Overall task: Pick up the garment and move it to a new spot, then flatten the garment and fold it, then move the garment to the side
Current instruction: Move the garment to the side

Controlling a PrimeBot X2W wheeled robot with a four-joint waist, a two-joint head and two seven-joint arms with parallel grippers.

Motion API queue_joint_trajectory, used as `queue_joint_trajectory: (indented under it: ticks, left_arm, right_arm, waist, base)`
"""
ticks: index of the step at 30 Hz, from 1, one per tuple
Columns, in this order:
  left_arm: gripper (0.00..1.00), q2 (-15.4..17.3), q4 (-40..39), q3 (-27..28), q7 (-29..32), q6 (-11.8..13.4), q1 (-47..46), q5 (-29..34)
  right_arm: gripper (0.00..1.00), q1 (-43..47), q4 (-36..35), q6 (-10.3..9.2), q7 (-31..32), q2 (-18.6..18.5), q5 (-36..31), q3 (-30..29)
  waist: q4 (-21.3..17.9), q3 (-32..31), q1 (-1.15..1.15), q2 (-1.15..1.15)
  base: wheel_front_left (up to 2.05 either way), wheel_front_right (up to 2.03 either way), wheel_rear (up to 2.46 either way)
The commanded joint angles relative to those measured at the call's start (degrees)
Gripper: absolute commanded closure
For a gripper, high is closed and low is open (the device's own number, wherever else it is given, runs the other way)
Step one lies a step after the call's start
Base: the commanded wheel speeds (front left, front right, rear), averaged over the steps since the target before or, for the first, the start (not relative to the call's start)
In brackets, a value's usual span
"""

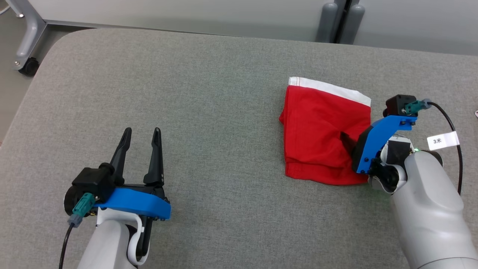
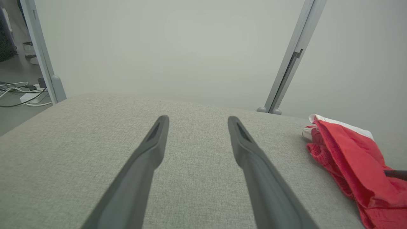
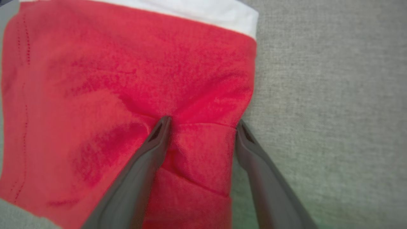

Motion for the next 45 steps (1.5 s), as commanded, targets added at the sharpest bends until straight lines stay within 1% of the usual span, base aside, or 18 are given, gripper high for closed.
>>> queue_joint_trajectory:
  ticks: [1,2,3,4,7,9,11,13,16,19,21,23,27,30,34,36,40,45]
  left_arm:
    - [0.00,0.10,-0.27,0.03,-0.25,-0.17,-0.76,-0.24]
    - [0.00,0.11,-0.39,0.13,-0.25,-0.17,-0.62,-0.32]
    - [0.00,0.17,-0.39,0.29,-0.25,-0.17,-0.45,-0.29]
    - [0.00,0.19,-0.40,0.36,-0.25,-0.17,-0.29,-0.22]
    - [0.00,0.17,-0.52,0.83,-0.25,-0.18,0.06,-0.33]
    - [0.00,0.21,-0.76,1.08,-0.25,-0.19,0.17,-0.40]
    - [0.00,0.32,-1.14,1.41,-0.25,-0.19,0.27,-0.45]
    - [0.00,0.38,-2.11,1.88,-0.25,-0.19,0.14,-0.57]
    - [0.00,0.61,-3.38,2.38,-0.25,-0.20,0.37,-0.61]
    - [0.00,0.92,-4.35,2.78,-0.25,-0.20,0.33,-0.35]
    - [0.00,1.14,-4.77,2.92,-0.25,-0.19,-0.08,-0.27]
    - [0.00,1.32,-5.13,2.70,-0.25,-0.19,-0.90,-0.09]
    - [0.00,2.09,-5.72,1.83,-0.25,-0.20,-2.45,0.13]
    - [0.00,3.04,-5.94,1.47,-0.25,-0.20,-3.80,0.35]
    - [0.00,4.36,-6.38,0.87,0.08,-0.20,-5.22,0.52]
    - [0.00,5.03,-6.91,0.67,0.53,-0.20,-5.82,0.61]
    - [0.00,6.54,-8.21,0.66,1.35,-0.15,-6.42,0.72]
    - [0.00,7.79,-10.11,0.75,2.63,0.04,-6.60,0.72]
  right_arm:
    - [0.00,0.09,1.51,0.01,0.74,0.12,0.68,0.63]
    - [0.00,0.00,2.58,0.01,1.30,0.21,0.91,1.27]
    - [0.44,-0.16,3.32,0.01,1.68,0.31,1.28,2.27]
    - [0.99,-0.35,3.69,0.01,1.61,0.32,1.47,3.22]
    - [1.00,-1.87,3.11,0.01,0.37,0.13,-0.05,5.94]
    - [1.00,-3.14,1.72,0.00,-0.06,-0.86,-0.86,8.48]
    - [1.00,-4.72,-0.11,0.00,0.55,-2.23,-1.23,12.35]
    - [1.00,-6.39,-2.98,0.00,1.72,-3.73,0.70,17.79]
    - [1.00,-8.78,-8.74,0.00,4.80,-9.19,5.16,27.76]
    - [1.00,-11.42,-15.33,0.01,8.44,-16.08,11.33,36.02]
    - [1.00,-13.36,-18.95,0.00,9.99,-20.82,15.12,39.34]
    - [1.00,-14.97,-21.22,0.00,10.74,-25.16,18.10,41.06]
    - [1.00,-16.79,-24.12,0.00,10.16,-31.39,22.79,42.33]
    - [1.00,-17.40,-24.80,0.00,8.52,-35.73,24.35,42.73]
    - [1.00,-16.64,-22.64,0.00,5.57,-38.80,25.48,41.13]
    - [1.00,-16.53,-21.00,0.00,3.34,-40.54,24.65,40.58]
    - [1.00,-16.61,-16.96,0.00,-2.71,-41.30,21.82,38.21]
    - [1.00,-15.91,-10.32,0.00,-8.72,-40.00,15.12,34.97]
  waist:
    - [-0.11,0.06,-0.01,0.00]
    - [-0.29,0.11,-0.01,0.00]
    - [-0.56,0.13,-0.01,0.00]
    - [-0.85,0.14,-0.01,0.00]
    - [-2.26,0.15,-0.01,0.00]
    - [-3.49,0.15,-0.01,0.00]
    - [-5.01,0.12,-0.01,0.00]
    - [-6.70,0.33,-0.01,0.00]
    - [-9.39,0.71,-0.01,0.00]
    - [-12.18,1.56,-0.01,0.00]
    - [-13.95,2.36,-0.01,0.00]
    - [-15.49,3.38,-0.01,0.00]
    - [-17.92,5.95,-0.01,0.00]
    - [-19.46,7.99,-0.01,0.00]
    - [-20.86,10.71,-0.01,0.00]
    - [-21.39,12.15,-0.01,0.00]
    - [-22.20,14.44,-0.01,0.00]
    - [-22.45,16.22,-0.01,0.00]
  base:
    - [0.00,0.00,0.00]
    - [0.00,0.00,0.00]
    - [0.00,0.00,0.00]
    - [0.00,0.00,0.00]
    - [0.00,0.00,0.00]
    - [0.00,0.00,0.00]
    - [0.00,0.00,0.00]
    - [0.00,0.00,0.00]
    - [0.00,0.00,0.00]
    - [0.00,0.00,0.00]
    - [0.00,0.00,0.00]
    - [0.00,0.00,0.00]
    - [0.00,0.00,0.00]
    - [0.00,0.00,0.00]
    - [0.00,0.00,0.00]
    - [0.00,0.00,0.00]
    - [0.00,0.00,0.00]
    - [0.00,0.00,0.00]
